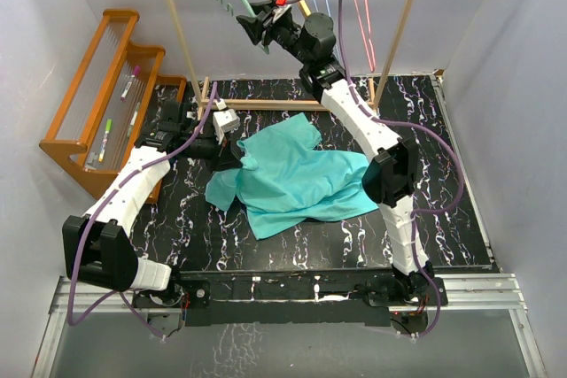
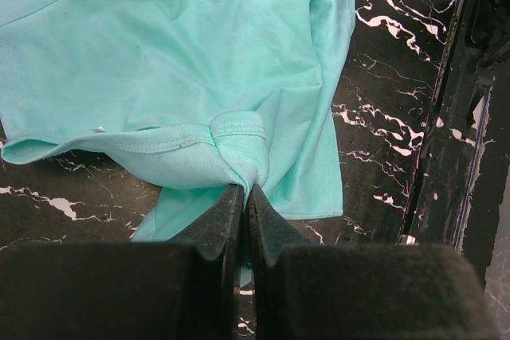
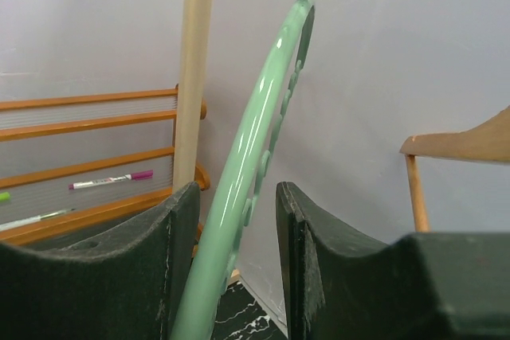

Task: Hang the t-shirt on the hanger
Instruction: Pick up the hanger from the clothesline.

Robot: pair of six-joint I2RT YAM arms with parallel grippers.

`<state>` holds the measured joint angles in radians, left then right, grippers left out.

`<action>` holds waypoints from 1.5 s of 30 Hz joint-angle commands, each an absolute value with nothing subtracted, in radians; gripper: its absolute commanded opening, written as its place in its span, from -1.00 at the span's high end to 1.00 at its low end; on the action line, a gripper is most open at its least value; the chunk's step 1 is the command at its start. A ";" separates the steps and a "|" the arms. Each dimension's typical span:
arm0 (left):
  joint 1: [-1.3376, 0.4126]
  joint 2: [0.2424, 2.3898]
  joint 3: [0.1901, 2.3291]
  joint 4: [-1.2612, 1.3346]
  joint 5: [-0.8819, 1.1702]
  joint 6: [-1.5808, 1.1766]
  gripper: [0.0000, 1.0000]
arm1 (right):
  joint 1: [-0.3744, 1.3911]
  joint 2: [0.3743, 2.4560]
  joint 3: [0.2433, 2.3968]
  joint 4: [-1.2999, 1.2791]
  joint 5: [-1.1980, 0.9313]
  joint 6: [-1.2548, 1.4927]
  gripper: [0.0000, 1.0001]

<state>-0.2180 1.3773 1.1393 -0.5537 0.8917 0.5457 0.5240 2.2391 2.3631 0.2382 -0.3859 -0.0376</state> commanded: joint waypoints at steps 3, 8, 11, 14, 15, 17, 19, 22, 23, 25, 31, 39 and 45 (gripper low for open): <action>-0.214 1.364 1.125 -0.554 0.939 0.542 1.00 | 0.556 2.156 2.372 0.319 -0.249 -0.133 0.84; -0.214 1.362 1.126 -0.554 0.943 0.539 1.00 | 0.570 2.157 2.408 0.215 -0.199 -0.167 0.51; -0.215 1.364 1.126 -0.555 0.946 0.535 1.00 | 0.571 2.141 2.374 0.170 -0.185 -0.162 0.25; -0.214 1.364 1.124 -0.558 0.946 0.535 1.00 | 0.571 2.140 2.372 0.120 -0.175 -0.156 0.15; -0.214 1.364 1.124 -0.559 0.945 0.537 1.00 | 0.571 2.139 2.369 0.109 -0.173 -0.154 0.11; -0.215 1.364 1.123 -0.561 0.944 0.538 1.00 | 0.571 2.137 2.371 0.090 -0.173 -0.144 0.03; -0.214 1.364 1.121 -0.561 0.943 0.538 1.00 | 0.570 2.134 2.374 0.071 -0.177 -0.139 -0.07; -0.215 1.364 1.120 -0.562 0.943 0.541 1.00 | 0.571 2.125 2.368 0.047 -0.193 -0.141 -0.19; -0.214 1.364 1.119 -0.562 0.943 0.542 1.00 | 0.570 2.121 2.362 0.044 -0.193 -0.142 -0.20; -0.214 1.364 1.120 -0.560 0.945 0.542 1.00 | 0.571 2.118 2.355 0.044 -0.182 -0.145 -0.21; -0.214 1.388 1.124 -0.561 0.948 0.542 1.00 | 0.571 2.106 2.356 0.050 -0.186 -0.142 0.10; -0.215 1.398 1.126 -0.561 0.950 0.544 1.00 | 0.572 2.073 2.355 0.031 -0.210 -0.131 0.38; -0.215 1.408 1.131 -0.558 0.957 0.539 1.00 | 0.572 2.060 2.351 0.001 -0.199 -0.139 0.60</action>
<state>-0.2180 1.4090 1.1290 -0.5533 0.9070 0.5381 0.5732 2.1288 2.3573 -0.0120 -0.2089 -0.1474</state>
